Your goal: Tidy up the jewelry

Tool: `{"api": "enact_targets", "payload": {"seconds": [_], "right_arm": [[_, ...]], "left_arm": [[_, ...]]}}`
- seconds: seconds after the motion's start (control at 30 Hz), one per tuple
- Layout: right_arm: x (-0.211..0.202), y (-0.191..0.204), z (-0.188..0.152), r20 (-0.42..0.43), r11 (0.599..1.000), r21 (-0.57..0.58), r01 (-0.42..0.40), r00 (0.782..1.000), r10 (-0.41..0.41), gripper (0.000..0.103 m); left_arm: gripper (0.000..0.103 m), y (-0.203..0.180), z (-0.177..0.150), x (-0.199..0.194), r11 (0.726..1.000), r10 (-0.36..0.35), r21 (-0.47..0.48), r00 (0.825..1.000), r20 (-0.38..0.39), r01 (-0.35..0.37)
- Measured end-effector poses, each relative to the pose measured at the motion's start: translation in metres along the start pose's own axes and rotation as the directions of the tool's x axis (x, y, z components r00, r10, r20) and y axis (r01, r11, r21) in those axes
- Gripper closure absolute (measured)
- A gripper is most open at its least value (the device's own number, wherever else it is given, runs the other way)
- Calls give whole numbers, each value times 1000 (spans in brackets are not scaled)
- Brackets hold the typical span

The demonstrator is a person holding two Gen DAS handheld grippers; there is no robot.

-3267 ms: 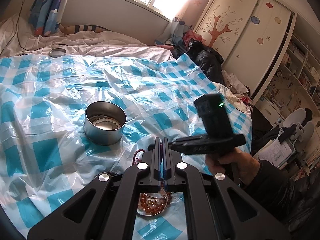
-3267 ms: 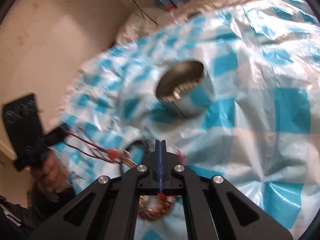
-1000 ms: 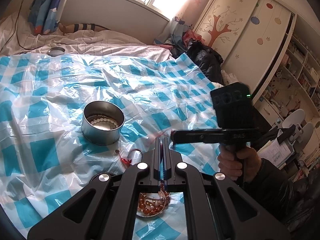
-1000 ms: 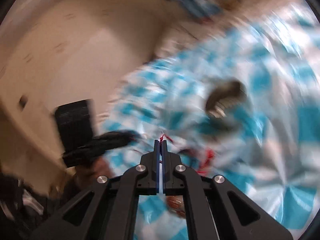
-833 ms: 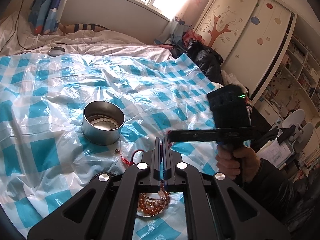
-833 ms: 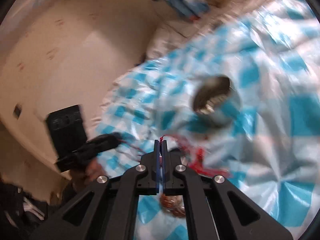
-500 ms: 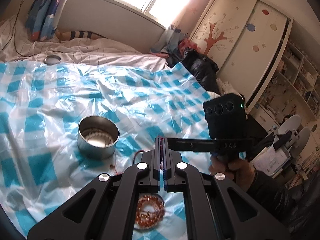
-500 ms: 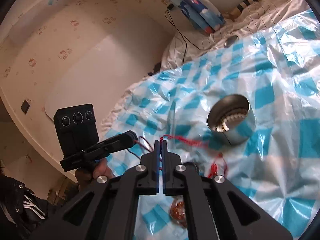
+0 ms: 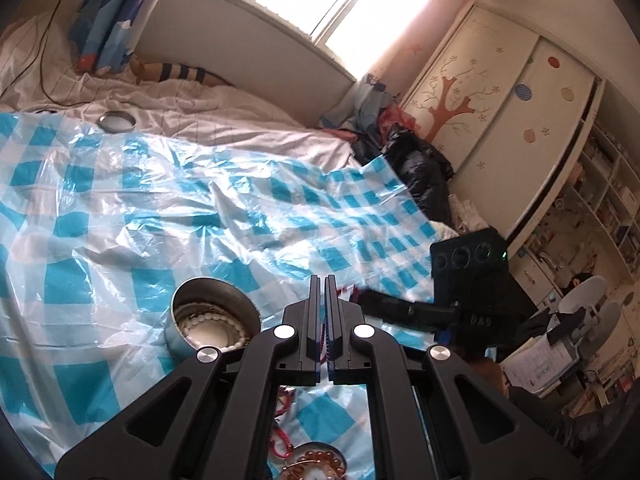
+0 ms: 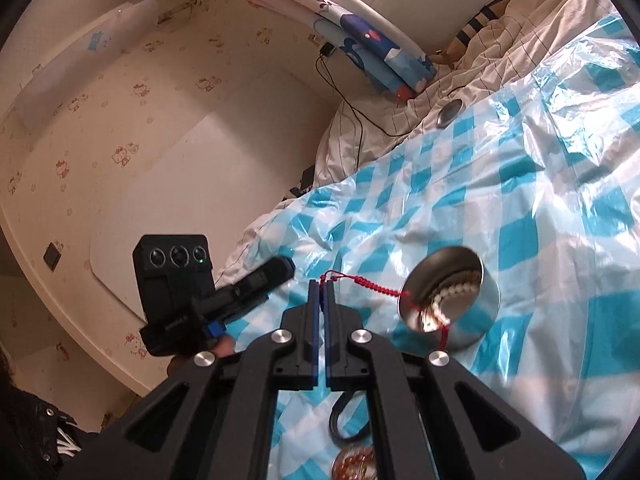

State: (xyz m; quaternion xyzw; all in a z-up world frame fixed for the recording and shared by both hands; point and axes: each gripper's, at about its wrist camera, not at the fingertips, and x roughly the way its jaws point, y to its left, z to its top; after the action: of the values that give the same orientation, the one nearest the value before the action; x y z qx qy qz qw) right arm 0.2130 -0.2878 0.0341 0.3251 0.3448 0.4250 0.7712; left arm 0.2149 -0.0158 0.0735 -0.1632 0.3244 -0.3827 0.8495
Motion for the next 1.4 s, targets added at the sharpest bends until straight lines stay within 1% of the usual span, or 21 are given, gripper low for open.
{"api": "enact_targets", "payload": {"seconds": [0.1,0.13,0.17,0.23,0.33,0.4,0.47,0.5,0.53,0.57,0.63,0.7,0.77,0.97,1.03,1.13,1.2,1.23,1.27,1.33,1.4], "right_arm": [[3,-3,8,13,1000,1,11,1000,-11,101],[2,-4,8,18,1000,6,4,1000,-4,101],[0,-4,8,20,1000,8,0,1000,0,101],[-3,-3,8,17,1000,4,-2,1000,2,101],[-4,1,7,14,1000,0,-17,1000,17,100],[-3,2,6,7,1000,-5,-17,1000,18,100],[-2,2,5,4,1000,-2,-22,1000,22,100],[-1,2,5,3,1000,-1,-21,1000,21,100],[-1,2,5,1,1000,1,-23,1000,23,100],[-1,2,5,0,1000,3,-24,1000,24,100],[-1,1,4,-4,1000,7,-22,1000,22,100],[0,0,4,-5,1000,11,-23,1000,23,100],[0,1,4,-6,1000,10,-25,1000,25,100],[-3,4,4,5,999,1,-32,999,32,100],[-3,4,4,7,1000,2,-31,999,31,100],[-2,2,3,1,1000,9,-26,1000,26,100],[-1,3,3,-4,1000,8,-28,1000,28,100],[0,4,3,-6,1000,6,-30,1000,30,100],[0,4,3,-10,999,4,-33,999,33,100],[0,5,2,-12,999,3,-35,999,35,100],[-1,4,3,-9,999,8,-41,999,41,100]], "left_arm": [[98,5,-10,6,1000,-9,17,995,-96,11],[89,7,-17,10,999,-9,33,988,-152,15],[72,11,-26,15,999,20,49,978,-207,-10],[49,19,-42,30,995,98,61,953,-287,-84],[42,21,-54,50,981,191,105,923,-335,-165],[40,20,-59,62,959,270,171,903,-334,-224],[41,24,-65,69,955,284,184,895,-343,-233],[46,29,-68,72,955,288,171,888,-358,-241],[71,36,-70,73,956,292,155,879,-378,-251],[91,41,-72,74,957,289,135,870,-399,-256],[101,49,-73,74,956,295,124,860,-417,-267],[102,52,-74,71,960,278,104,861,-426,-258],[103,50,-71,67,965,262,94,873,-411,-245],[103,33,-42,21,990,140,42,957,-254,-133],[103,32,-34,11,992,125,23,968,-217,-123],[103,30,-35,18,992,124,36,961,-249,-119],[102,40,-44,34,990,137,11,945,-298,-140],[96,43,-49,45,986,165,27,929,-330,-165],[78,44,-52,51,983,184,40,918,-351,-181],[51,44,-60,65,977,212,70,903,-373,-200],[50,44,-65,71,962,271,114,885,-378,-246]]}}
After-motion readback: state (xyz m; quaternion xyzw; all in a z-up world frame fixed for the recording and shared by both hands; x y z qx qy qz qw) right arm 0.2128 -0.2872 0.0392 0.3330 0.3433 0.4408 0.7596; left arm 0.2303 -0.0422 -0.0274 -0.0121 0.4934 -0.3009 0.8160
